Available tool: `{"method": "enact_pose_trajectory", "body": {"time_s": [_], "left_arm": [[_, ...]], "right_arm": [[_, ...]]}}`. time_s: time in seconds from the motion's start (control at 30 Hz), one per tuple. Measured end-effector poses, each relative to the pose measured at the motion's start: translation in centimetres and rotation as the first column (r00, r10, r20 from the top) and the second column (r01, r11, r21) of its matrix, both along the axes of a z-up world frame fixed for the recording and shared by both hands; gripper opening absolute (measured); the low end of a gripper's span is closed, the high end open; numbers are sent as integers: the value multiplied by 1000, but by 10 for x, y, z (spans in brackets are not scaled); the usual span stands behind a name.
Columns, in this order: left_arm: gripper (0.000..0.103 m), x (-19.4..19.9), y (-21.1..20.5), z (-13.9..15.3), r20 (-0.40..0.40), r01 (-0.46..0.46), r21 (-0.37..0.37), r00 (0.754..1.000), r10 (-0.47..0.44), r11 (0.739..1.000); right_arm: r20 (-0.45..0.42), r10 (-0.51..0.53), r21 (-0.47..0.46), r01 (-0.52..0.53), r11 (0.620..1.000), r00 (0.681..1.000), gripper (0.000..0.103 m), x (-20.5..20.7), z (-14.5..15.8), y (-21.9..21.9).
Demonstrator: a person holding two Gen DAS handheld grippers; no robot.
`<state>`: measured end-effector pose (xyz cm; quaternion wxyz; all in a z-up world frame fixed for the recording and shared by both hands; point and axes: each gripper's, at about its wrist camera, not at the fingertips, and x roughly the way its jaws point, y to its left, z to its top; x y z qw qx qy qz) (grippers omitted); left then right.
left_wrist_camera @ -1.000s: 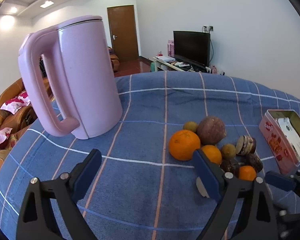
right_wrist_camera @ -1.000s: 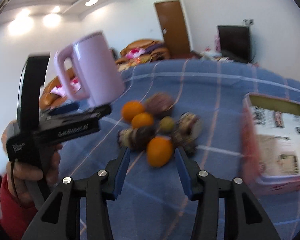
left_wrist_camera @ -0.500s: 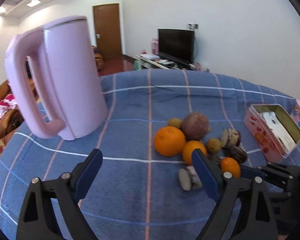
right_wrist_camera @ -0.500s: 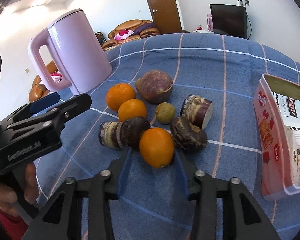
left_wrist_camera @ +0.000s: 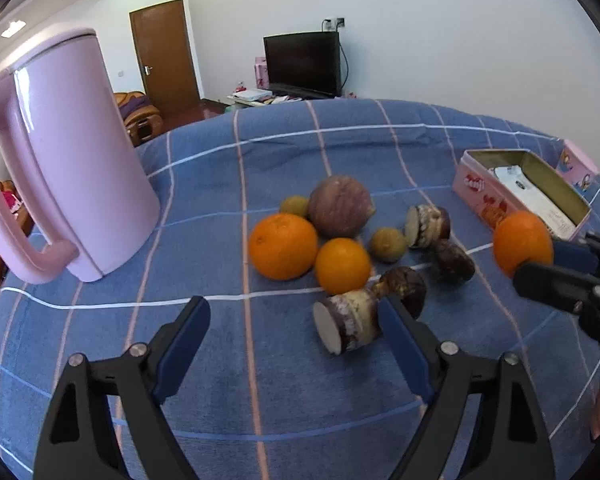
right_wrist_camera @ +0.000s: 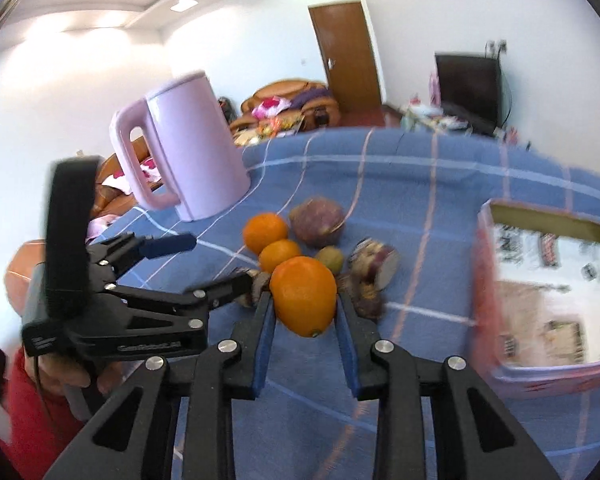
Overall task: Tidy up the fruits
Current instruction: 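Grasp an orange with the right tool while the left tool grasps a cut taro slice, then release the orange into the pink tin while the left tool drops its taro slice there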
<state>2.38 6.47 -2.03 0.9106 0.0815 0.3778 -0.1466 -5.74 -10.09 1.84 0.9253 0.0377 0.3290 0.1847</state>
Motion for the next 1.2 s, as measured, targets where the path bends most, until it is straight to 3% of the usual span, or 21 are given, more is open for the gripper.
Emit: {"method": "enact_pose_trajectory", "body": {"time_s": [0.17, 0.3, 0.33, 0.4, 0.57, 0.7, 0.93, 1.2], "left_arm": [[89, 7, -6, -7, -51, -23, -31, 998, 21, 999], [82, 15, -18, -24, -105, -61, 43, 992, 66, 997], [79, 16, -17, -23, -114, -61, 22, 991, 63, 998], [60, 16, -12, -23, -125, -65, -9, 990, 64, 998], [32, 18, -1, -21, -119, -104, -41, 988, 98, 994], [32, 18, 5, -19, -114, -122, -86, 987, 112, 989], [32, -5, 7, 8, 81, -135, -193, 985, 153, 972], [32, -27, -24, 24, 146, -79, -234, 982, 116, 969]], "right_arm": [[1, -24, 28, 23, 999, 1000, 32, -2, 2, -12], [8, -33, 32, 33, 999, 999, 32, -3, 3, -13], [10, -37, 32, 36, 999, 999, 32, -3, 2, -13], [14, -49, 31, 48, 998, 999, 32, -3, 2, -15], [9, -84, 24, 84, 996, 996, 32, 2, -2, -20], [36, -112, 11, 111, 994, 993, 32, 2, -1, -24], [156, -196, -3, 199, 980, 968, 32, -7, 19, -42], [275, -271, -91, 306, 948, 922, 32, -19, 29, -90]]}}
